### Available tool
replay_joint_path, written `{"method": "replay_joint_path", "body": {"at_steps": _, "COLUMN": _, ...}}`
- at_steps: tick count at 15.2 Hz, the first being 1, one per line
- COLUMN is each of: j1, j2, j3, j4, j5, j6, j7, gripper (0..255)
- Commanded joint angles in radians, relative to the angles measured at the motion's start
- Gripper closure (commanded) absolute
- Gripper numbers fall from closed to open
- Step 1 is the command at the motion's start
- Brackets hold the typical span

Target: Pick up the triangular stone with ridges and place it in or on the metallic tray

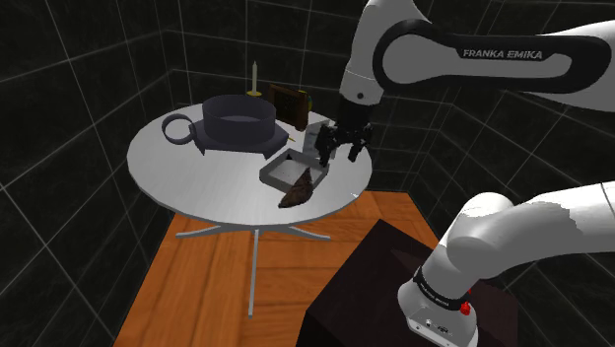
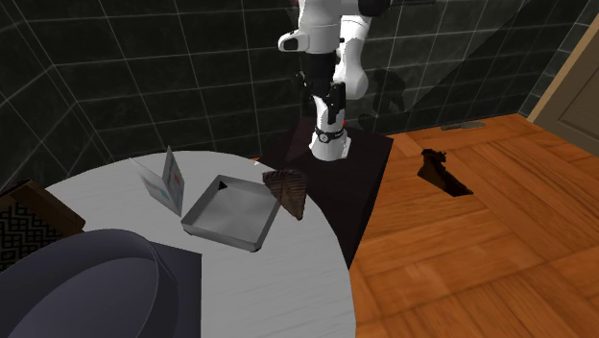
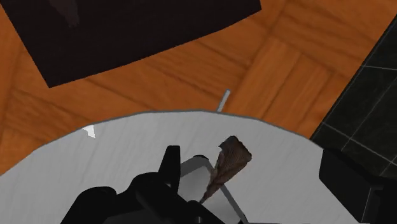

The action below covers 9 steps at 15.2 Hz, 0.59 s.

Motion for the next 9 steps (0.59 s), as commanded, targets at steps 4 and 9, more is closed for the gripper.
{"method": "replay_joint_path", "body": {"at_steps": 4, "j1": -0.063, "j2": 0.127, "j3": 0.141, "j4": -0.004, "j5": 0.026, "j6": 0.208, "j7": 0.259, "gripper": 0}}
{"method": "replay_joint_path", "body": {"at_steps": 9, "j1": -0.161, "j2": 0.295, "j3": 0.280, "j4": 0.049, "j5": -0.026, "j6": 0.384, "j7": 0.535, "gripper": 0}}
